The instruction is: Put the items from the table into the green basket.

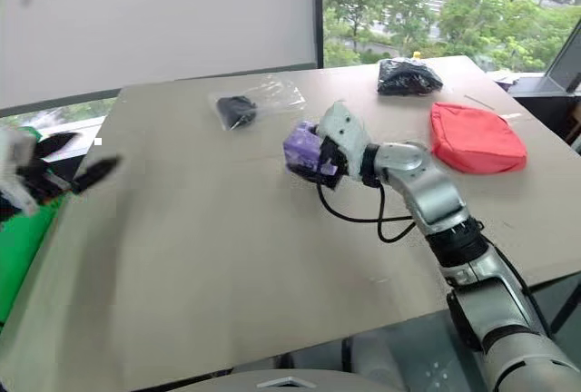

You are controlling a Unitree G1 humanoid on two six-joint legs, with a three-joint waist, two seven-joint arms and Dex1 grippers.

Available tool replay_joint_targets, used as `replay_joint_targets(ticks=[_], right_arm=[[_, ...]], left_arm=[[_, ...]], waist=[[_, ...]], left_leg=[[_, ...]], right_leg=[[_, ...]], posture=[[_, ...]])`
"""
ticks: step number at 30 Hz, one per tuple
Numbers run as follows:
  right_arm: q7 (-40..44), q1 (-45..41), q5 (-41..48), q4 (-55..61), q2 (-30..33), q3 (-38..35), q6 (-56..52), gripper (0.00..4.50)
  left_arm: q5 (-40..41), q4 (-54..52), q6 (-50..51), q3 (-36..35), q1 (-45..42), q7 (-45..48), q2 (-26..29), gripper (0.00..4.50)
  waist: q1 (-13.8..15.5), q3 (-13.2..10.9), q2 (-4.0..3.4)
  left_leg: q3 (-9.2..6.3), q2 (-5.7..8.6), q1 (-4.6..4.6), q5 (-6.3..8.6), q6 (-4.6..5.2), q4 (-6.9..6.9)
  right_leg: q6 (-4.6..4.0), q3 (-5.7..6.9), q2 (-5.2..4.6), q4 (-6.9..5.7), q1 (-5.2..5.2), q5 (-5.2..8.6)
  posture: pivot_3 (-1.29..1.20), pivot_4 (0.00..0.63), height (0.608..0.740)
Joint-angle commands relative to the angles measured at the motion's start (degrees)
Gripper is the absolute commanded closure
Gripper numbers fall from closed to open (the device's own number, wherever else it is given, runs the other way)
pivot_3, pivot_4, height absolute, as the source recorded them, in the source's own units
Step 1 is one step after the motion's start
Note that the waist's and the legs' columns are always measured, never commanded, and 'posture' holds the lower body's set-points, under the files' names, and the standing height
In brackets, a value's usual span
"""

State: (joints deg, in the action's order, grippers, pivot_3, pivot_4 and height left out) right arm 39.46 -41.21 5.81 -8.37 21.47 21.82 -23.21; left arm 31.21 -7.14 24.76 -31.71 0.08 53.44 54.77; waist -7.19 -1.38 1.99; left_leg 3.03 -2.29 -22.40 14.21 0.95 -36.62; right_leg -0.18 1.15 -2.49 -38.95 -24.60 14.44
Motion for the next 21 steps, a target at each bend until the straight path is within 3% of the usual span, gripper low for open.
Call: replay_joint_targets(ticks=[1, 6, 14, 20, 21], right_arm=[[-3.8, -6.3, -6.5, -13.6, -4.3, 1.8, 6.6, 0.00], [-7.5, -13.9, -10.5, -35.8, -10.9, 0.7, 18.5, 0.00], [-6.5, -18.7, -15.0, -51.6, -13.9, 0.7, 24.5, 0.00], [-6.8, -19.9, -16.8, -54.8, -15.0, -0.5, 23.3, 2.66], [-7.0, -20.1, -17.1, -55.0, -15.1, -0.7, 23.6, 3.28]], left_arm=[[4.6, -8.6, 4.2, -1.6, 2.8, 3.3, 1.5, 0.10], [5.0, -13.8, 7.0, -1.6, 4.0, 2.3, 1.6, 0.10], [5.7, -21.0, 11.9, -3.7, 7.9, -1.1, 0.3, 0.10], [6.2, -24.3, 14.2, -4.4, 9.6, -3.3, -1.0, 0.00], [6.2, -24.6, 14.4, -4.3, 9.7, -3.5, -1.1, 0.00]], waist=[[-1.1, 0.0, -0.20], [-2.4, -0.1, -0.32], [-1.5, -0.1, -0.33], [-1.0, -0.2, -0.42], [-1.0, -0.2, -0.42]], left_leg=[[0.01, -0.04, 0.00, 0.00, 0.00, -0.03], [-0.17, -0.15, -0.04, 0.00, 0.02, -0.27], [-0.25, -0.16, -0.05, 0.01, 0.03, -0.39], [-0.30, -0.21, 0.55, 0.02, 0.02, -0.31], [-0.30, -0.21, 0.73, 0.02, 0.02, -0.26]], right_leg=[[0.00, -0.03, 0.11, -0.01, 0.00, 0.00], [-0.01, -0.09, 0.49, -0.09, 0.09, -0.02], [0.04, -0.11, 0.52, 0.04, 0.25, -0.03], [0.01, -0.10, 0.59, 0.04, 0.83, -0.01], [0.01, -0.10, 0.59, 0.05, 0.98, 0.00]], posture=[[-0.11, 0.000, 0.740], [-0.09, 0.000, 0.740], [-0.04, 0.000, 0.740], [-0.03, 0.000, 0.740], [-0.03, 0.000, 0.740]])
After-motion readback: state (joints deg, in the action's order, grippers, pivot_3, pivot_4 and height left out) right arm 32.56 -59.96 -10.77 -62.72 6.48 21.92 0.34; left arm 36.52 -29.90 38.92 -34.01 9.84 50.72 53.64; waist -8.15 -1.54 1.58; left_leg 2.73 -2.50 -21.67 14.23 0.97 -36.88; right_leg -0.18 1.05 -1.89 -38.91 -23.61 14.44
